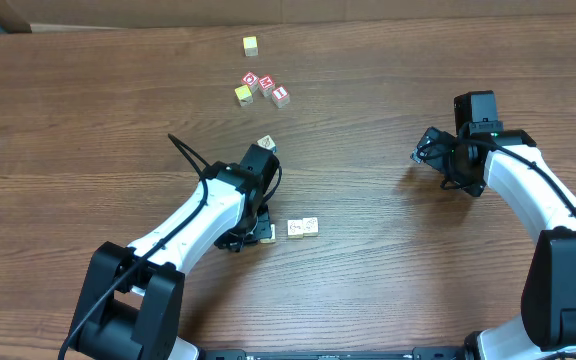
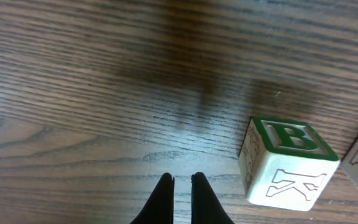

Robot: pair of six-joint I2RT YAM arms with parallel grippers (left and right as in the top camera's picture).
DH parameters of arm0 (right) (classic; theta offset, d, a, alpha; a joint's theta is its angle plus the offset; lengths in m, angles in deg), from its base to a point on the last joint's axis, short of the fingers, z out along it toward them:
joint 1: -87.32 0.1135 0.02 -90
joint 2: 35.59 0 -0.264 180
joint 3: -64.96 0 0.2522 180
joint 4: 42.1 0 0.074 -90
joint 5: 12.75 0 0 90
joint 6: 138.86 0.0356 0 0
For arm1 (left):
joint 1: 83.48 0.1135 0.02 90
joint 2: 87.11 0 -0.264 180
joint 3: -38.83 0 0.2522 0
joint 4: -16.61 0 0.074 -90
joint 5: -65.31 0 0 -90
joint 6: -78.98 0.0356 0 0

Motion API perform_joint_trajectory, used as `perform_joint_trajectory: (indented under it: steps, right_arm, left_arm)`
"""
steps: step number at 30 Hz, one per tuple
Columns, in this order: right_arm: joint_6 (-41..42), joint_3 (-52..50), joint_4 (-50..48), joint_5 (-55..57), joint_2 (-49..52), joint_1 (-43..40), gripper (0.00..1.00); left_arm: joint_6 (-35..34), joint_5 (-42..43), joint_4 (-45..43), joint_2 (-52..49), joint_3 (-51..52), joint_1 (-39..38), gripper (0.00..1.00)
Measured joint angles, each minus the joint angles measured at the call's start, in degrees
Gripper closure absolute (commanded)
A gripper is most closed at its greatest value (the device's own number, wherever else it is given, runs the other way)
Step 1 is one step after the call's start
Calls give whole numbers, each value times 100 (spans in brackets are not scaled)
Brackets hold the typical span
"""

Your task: Flip 5 blocks

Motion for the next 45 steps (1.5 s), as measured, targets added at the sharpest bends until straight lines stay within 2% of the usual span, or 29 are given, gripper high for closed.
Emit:
perform_joint_trajectory:
  steps: [17,45]
  right_arm:
    - [2,0,0,0,0,0,0]
    - [2,0,-2,2,0,0,0]
  left_arm:
    - [0,518,-979,0,452,0,95]
    - [0,841,-1646,0,457,0,91]
